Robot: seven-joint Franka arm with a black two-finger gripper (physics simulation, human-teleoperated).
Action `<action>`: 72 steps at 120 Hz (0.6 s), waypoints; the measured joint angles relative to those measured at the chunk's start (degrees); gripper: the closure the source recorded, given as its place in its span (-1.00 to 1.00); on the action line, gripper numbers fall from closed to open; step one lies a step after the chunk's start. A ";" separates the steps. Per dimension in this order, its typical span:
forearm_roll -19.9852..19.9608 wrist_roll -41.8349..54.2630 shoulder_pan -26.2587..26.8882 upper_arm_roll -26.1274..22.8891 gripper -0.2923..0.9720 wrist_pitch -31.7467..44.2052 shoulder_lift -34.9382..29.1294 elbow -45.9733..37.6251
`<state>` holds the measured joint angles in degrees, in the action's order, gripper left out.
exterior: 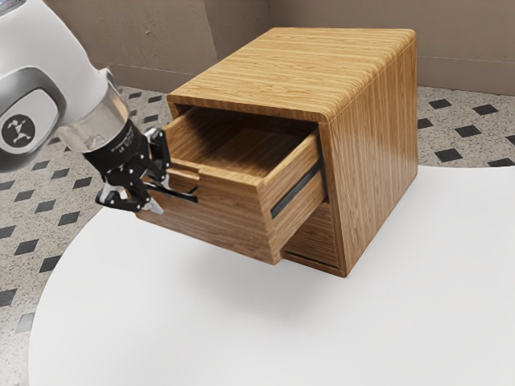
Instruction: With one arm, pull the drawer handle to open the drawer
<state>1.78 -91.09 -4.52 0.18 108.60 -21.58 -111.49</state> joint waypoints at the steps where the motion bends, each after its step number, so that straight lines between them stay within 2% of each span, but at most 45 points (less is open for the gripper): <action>1: 0.00 -0.01 0.00 0.00 0.40 0.04 -0.10 -0.13; 72: -0.28 -0.78 -0.77 -1.69 0.41 2.71 -7.01 -6.88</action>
<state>1.51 -91.87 -5.29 -1.51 111.30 -28.59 -118.37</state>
